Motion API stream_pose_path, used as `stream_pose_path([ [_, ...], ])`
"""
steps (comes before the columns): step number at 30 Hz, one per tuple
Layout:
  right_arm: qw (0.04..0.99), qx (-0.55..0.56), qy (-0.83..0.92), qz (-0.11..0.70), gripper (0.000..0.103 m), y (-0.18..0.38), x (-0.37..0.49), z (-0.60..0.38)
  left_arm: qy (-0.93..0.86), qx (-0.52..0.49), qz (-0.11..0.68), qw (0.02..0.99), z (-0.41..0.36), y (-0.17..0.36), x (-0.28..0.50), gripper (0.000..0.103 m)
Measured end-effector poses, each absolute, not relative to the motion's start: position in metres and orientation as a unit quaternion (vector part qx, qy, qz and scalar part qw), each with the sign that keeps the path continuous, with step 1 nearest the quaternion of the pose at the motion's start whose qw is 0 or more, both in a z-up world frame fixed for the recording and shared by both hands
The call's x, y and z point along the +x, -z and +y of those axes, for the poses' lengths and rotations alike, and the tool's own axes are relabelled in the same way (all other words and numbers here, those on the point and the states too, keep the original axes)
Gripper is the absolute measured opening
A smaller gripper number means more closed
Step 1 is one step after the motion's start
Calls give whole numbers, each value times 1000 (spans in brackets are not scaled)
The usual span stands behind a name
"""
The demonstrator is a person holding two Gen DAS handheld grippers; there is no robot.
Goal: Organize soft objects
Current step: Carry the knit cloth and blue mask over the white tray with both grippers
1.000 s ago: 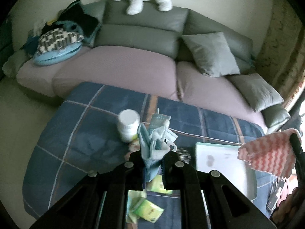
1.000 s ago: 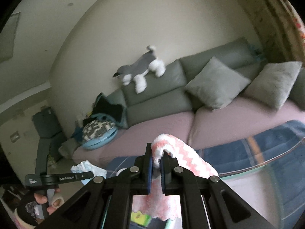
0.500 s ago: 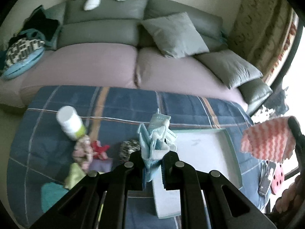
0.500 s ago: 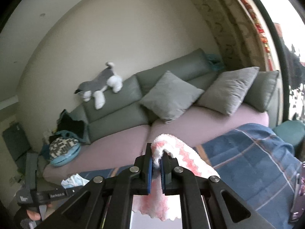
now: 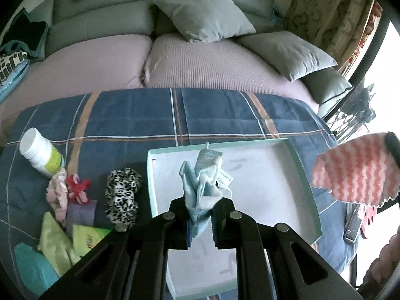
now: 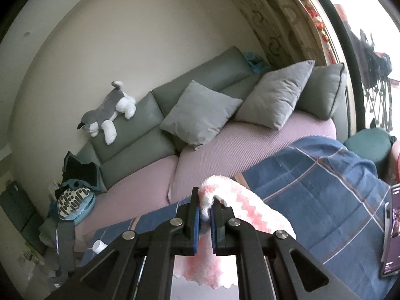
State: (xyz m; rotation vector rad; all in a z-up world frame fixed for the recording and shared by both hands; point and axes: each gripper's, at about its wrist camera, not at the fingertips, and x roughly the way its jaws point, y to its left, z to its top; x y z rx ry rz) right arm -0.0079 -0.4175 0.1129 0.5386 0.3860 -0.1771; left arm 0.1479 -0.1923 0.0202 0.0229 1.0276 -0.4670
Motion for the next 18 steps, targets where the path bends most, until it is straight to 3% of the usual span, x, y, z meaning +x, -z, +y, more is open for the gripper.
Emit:
stream_pose_path([
  [18, 929, 271, 48, 248, 7, -74, 32, -403, 223, -1, 490, 843, -205, 12, 165, 12],
])
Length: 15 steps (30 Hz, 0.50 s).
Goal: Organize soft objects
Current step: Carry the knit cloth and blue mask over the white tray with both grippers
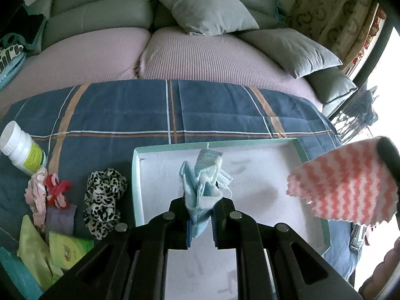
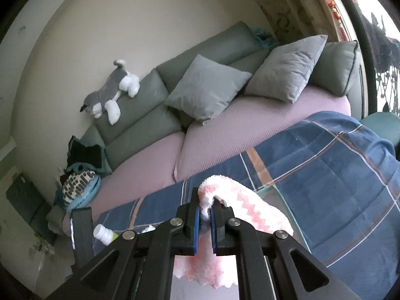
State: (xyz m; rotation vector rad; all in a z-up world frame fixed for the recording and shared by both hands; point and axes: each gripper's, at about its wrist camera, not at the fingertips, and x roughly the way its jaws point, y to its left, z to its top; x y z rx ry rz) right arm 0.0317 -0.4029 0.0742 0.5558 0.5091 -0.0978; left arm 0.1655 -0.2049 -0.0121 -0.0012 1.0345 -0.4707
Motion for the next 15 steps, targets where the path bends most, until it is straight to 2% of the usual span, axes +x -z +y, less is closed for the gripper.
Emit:
stream_pose_path([
  [15, 902, 270, 57, 333, 8, -21, 74, -398, 234, -10, 499, 834, -212, 32, 177, 12],
])
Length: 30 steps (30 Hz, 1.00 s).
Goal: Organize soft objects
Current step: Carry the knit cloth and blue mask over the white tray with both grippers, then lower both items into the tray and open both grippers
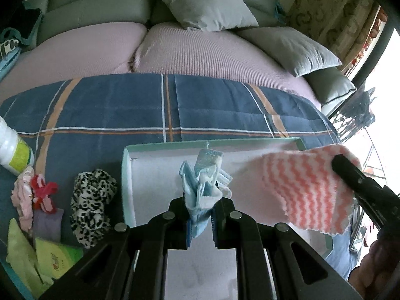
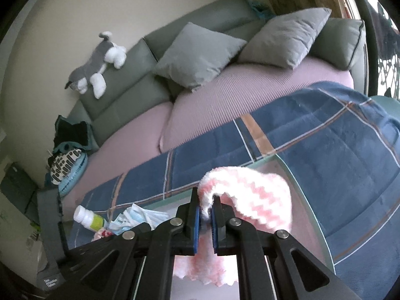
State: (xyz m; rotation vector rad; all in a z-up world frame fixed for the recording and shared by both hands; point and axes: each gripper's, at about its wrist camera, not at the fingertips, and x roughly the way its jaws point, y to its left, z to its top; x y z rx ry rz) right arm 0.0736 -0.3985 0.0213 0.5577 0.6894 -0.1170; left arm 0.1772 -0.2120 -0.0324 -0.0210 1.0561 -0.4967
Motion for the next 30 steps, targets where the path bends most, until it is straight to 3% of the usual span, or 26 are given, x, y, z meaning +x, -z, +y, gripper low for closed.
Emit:
stream_pose_path([
  [21, 855, 254, 78, 446, 10, 35, 105, -393, 213, -15, 522, 826, -216, 60, 186, 14],
  [24, 850, 253, 79, 455, 10, 39, 107, -393, 209, -16, 524, 825, -214, 62, 188, 21],
  [30, 851, 244, 83, 457, 11, 36, 108, -391, 200, -22, 531, 823, -209, 65, 191, 44],
])
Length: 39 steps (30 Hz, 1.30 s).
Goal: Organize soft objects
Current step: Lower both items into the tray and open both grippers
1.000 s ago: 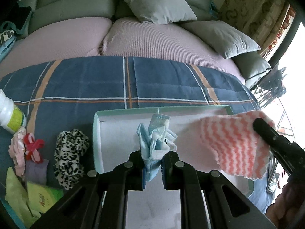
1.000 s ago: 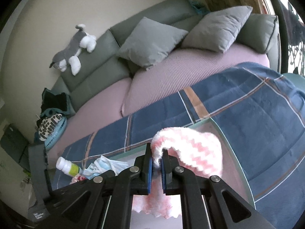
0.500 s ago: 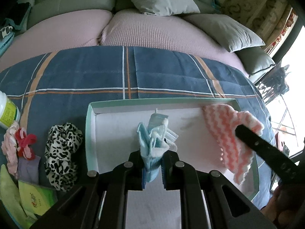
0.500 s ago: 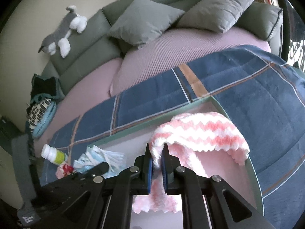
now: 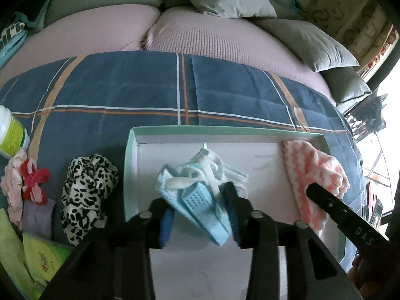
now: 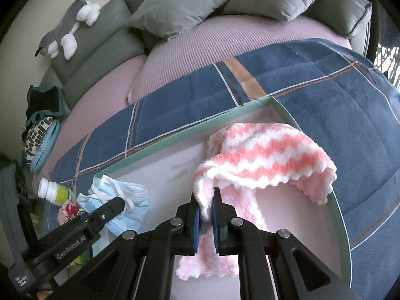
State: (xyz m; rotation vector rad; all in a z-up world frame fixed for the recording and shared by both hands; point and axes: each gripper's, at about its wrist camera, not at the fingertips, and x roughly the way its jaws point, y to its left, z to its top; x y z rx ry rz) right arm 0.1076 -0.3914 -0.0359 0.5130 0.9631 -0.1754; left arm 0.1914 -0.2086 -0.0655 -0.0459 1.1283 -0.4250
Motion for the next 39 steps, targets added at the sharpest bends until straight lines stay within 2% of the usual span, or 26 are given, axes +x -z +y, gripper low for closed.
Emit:
stream_pose_path([
  [2, 852, 241, 85, 457, 11, 35, 108, -391, 196, -19, 531, 824, -208, 66, 192, 54],
  [8, 853, 226, 95, 461, 14, 30, 107, -389, 192, -15, 536, 822, -210, 66, 193, 70],
  [11, 855, 221, 97, 459, 23, 26, 105, -389, 183, -8, 534, 825, -208, 60, 191, 73],
  [14, 859, 215, 98, 454, 24, 19, 103, -388, 175, -2, 528, 831, -205, 52, 188, 75],
  [16, 861, 211, 102, 452, 30, 15, 101, -388, 168, 7, 520, 837, -204, 45, 186, 78],
  [18, 863, 204, 109, 450, 50, 11, 99, -387, 163, 12, 512, 843, -202, 38, 184, 79],
  [26, 868, 183, 113, 448, 53, -2, 92, -379, 150, 11, 492, 858, -183, 18, 176, 79],
  [29, 869, 178, 116, 446, 60, -5, 91, -376, 141, 6, 493, 858, -173, 16, 175, 79],
  [34, 863, 170, 121, 460, 66, 1, 93, -371, 115, 16, 497, 860, -165, 22, 174, 79],
  [36, 862, 159, 126, 465, 69, 3, 94, -367, 105, 15, 499, 860, -159, 25, 176, 85],
  [37, 862, 154, 128, 466, 70, 3, 94, -366, 102, 15, 498, 861, -159, 26, 176, 92],
  [39, 863, 145, 129, 466, 75, 3, 95, -362, 94, 17, 497, 863, -155, 28, 177, 93],
])
